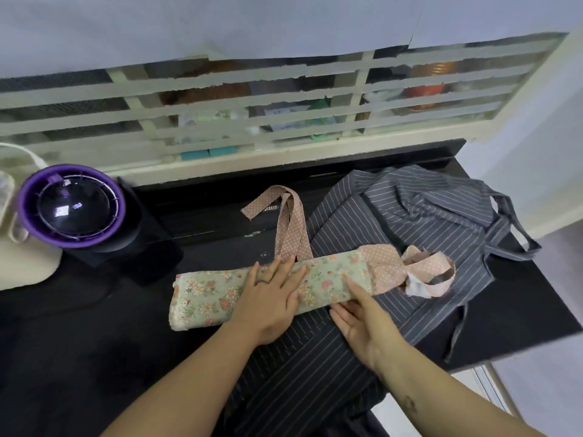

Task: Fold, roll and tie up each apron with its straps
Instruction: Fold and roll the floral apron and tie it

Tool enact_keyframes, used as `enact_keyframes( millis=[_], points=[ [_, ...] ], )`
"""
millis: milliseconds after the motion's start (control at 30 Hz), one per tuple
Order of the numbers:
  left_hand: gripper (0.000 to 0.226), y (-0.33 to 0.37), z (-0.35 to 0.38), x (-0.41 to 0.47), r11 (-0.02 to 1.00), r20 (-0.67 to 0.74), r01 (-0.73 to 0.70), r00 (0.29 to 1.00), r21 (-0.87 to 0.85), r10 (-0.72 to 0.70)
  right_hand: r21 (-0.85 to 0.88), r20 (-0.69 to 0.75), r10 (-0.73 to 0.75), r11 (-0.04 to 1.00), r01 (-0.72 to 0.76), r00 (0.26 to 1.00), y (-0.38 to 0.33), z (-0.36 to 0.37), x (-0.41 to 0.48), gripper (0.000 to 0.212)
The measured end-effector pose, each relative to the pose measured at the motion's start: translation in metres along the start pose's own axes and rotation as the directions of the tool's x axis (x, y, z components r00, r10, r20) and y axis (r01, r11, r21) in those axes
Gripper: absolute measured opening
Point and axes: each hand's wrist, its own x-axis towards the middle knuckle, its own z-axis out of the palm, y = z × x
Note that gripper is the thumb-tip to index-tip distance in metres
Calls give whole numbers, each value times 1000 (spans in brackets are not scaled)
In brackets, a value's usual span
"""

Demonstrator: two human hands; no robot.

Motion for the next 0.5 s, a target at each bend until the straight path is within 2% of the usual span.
enact_keyframes(
  millis=[100,200,333,433,500],
  points=[
    [73,-1,-1,-1,1000,-9,5,1000,-2,-5,91,8,-36,995,35,999,3,16,5,24],
    [69,-2,0,-4,1000,-24,-4,1000,19,5,77,35,-52,996,50,998,-1,31,5,22],
    [64,-2,4,-7,999,-62,-17,998,32,19,108,127,-77,992,64,989,1,39,2,30],
    [70,-6,4,-11,999,-126,-37,991,-27,33,134,196,-111,987,86,974,6,40,-4,29],
    [64,-9,5,-14,996,-177,-65,983,-53,55,110,199,-156,985,136,967,8,40,-7,29]
  ],
)
